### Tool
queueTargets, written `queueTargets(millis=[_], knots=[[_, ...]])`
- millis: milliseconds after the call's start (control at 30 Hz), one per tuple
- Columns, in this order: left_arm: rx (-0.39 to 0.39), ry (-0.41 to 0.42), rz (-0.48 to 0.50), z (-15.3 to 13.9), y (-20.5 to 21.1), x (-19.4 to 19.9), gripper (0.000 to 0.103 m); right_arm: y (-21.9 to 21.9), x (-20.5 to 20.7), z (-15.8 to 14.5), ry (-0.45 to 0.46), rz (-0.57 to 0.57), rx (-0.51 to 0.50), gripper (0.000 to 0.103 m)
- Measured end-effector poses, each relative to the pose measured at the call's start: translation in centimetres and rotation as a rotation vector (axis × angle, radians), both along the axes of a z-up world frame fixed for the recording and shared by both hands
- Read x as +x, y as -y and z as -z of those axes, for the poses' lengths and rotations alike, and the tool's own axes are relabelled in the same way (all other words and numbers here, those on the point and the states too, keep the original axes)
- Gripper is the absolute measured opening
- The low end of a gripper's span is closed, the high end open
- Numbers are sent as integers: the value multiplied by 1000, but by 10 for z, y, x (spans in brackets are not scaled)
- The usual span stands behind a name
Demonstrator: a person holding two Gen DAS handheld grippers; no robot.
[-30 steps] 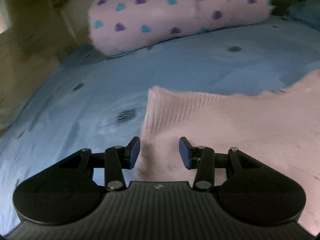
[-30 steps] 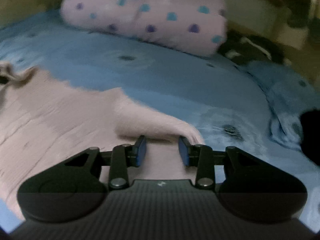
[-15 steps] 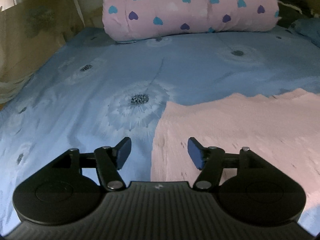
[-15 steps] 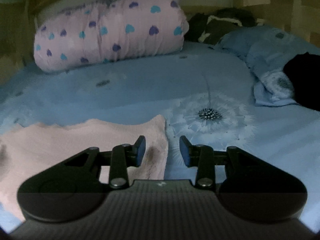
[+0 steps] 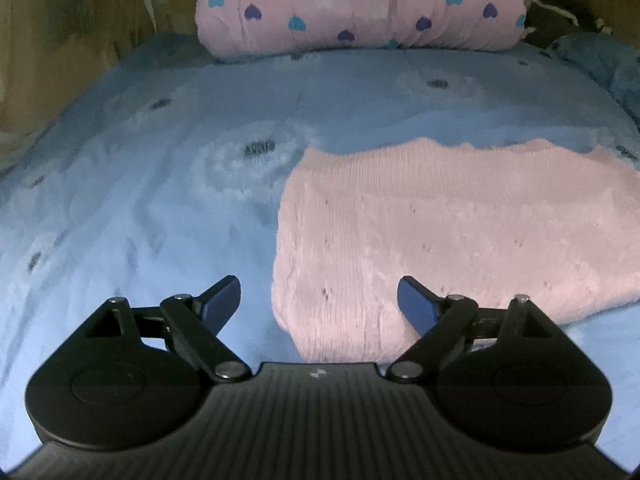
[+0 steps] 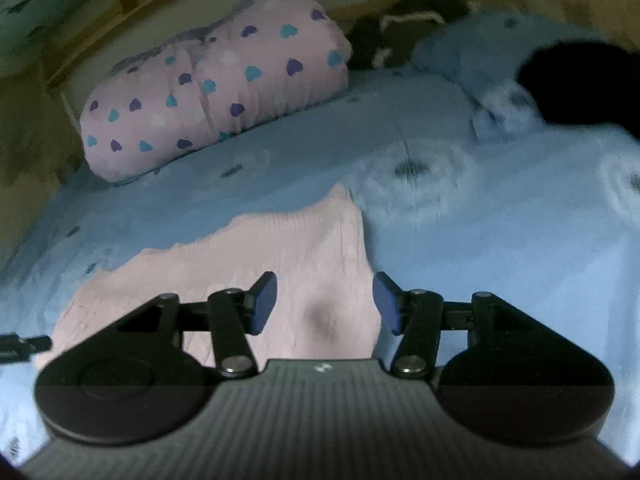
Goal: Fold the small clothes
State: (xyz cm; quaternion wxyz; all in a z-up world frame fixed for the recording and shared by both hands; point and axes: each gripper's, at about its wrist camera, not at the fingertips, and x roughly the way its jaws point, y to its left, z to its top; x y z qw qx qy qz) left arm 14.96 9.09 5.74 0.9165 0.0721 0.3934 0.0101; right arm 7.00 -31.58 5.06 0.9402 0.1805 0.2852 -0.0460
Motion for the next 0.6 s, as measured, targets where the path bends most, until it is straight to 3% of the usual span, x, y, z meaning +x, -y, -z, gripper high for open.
queueTargets(millis=[167,400,600], knots=[[-65,-4,-4,8,-11,4,92,-10,-20,19,-38,86,85,56],[-143,-26,-11,15,-25,9,95,-18,-22,47,-69,207,331,58],[-163,-38,-13,19,-28,11,97,-27,-11,65,-1,314,423,60]])
